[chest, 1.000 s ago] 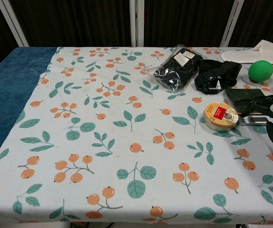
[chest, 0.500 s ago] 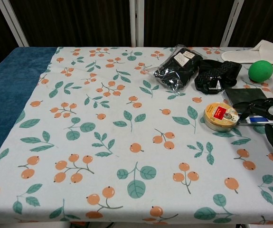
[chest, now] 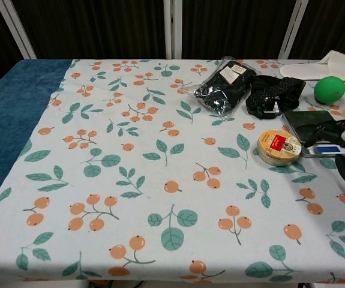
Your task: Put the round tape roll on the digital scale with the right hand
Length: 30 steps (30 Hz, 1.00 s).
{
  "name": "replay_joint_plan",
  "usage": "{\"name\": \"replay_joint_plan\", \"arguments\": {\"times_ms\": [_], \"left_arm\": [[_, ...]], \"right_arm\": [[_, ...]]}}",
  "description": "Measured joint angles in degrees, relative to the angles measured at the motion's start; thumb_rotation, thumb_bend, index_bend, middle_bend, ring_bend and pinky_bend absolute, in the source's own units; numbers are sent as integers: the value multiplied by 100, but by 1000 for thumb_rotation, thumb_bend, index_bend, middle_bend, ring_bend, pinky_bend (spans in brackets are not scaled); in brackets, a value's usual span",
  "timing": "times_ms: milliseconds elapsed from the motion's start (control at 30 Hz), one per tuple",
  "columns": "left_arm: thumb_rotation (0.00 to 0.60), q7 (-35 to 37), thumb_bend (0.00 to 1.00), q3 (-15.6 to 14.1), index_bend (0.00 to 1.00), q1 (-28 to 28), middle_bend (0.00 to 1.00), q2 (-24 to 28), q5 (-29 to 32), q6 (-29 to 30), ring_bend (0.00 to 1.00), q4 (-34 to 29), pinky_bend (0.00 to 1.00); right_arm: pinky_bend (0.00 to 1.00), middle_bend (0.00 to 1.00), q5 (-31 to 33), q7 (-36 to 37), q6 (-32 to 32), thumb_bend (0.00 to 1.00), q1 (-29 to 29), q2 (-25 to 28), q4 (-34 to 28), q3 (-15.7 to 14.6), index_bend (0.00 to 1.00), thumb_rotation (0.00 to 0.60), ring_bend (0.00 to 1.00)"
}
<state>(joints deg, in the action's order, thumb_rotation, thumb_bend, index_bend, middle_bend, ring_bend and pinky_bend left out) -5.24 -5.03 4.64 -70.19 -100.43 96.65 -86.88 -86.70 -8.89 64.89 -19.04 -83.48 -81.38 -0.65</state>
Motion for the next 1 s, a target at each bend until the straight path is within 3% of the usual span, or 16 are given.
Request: {"name": "replay_joint_plan", "arguments": {"times_ms": [100, 200, 333, 633, 800, 1000], "left_arm": [[600, 2, 96, -1, 141, -5, 84, -2, -11, -2, 0, -3, 31], [600, -24, 96, 3, 141, -6, 84, -8, -4, -10, 0, -2, 30], [600, -41, 97, 3, 141, -3, 85, -9, -11, 0, 0, -19, 30], [600, 48, 97, 1, 144, 47, 85, 23, 49, 45, 0, 8, 30], [600, 116, 96, 3, 144, 50, 85, 32, 50, 59, 0, 35, 31], [600, 157, 96, 2, 145, 59, 85, 33, 58, 65, 0, 58, 31]], "right_arm": [[0, 118, -207, 53, 401, 259, 32, -42, 49, 52, 0, 600, 0], [0, 68, -268, -8, 586, 114, 11, -84, 60, 150, 0, 600, 0], [0, 8, -53, -418, 218, 31, -160, -78, -88, 286, 0, 600, 0], [0, 10, 1413, -2190, -1102, 33, -857, -34, -636, 636, 0, 600, 0], [0, 111, 2019, -2577, -1444, 110, -1237, -131, -766, 774, 1, 600, 21], [0, 175, 2338, -2801, -1460, 222, -1413, -280, -762, 769, 79, 600, 114]]}}
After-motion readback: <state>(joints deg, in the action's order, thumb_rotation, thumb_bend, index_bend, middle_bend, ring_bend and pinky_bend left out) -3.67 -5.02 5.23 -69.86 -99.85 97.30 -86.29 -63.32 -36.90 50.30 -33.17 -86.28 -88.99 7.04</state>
